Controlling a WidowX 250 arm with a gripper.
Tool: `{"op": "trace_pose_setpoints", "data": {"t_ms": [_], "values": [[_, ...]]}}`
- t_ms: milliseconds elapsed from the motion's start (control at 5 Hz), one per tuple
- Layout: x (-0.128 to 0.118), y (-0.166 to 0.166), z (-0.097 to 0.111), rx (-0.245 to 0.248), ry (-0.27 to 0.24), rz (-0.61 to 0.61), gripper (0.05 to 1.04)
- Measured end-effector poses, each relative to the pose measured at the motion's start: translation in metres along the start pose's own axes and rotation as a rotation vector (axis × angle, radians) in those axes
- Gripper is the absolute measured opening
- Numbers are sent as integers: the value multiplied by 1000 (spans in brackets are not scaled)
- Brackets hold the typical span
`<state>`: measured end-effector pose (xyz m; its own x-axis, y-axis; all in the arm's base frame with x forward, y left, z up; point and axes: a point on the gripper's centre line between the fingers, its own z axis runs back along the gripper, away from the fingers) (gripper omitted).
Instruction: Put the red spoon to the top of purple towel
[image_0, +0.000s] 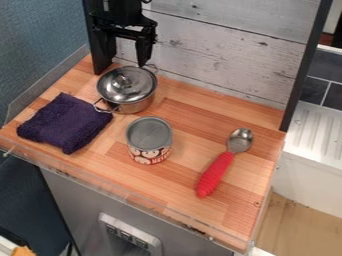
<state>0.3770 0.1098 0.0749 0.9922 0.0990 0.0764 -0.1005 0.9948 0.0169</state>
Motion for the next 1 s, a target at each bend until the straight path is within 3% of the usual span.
{"op": "trace_pose_setpoints", "data": {"t_ms": [200,400,800,1000], "values": [[-6,-3,-16,-17,40,-3,1001],[-27,-21,-26,-111,50,-61,1001],[-65,-99,-13,-118,19,-274,1001],[-84,-136,-23,-115,17,-337,1001]]}}
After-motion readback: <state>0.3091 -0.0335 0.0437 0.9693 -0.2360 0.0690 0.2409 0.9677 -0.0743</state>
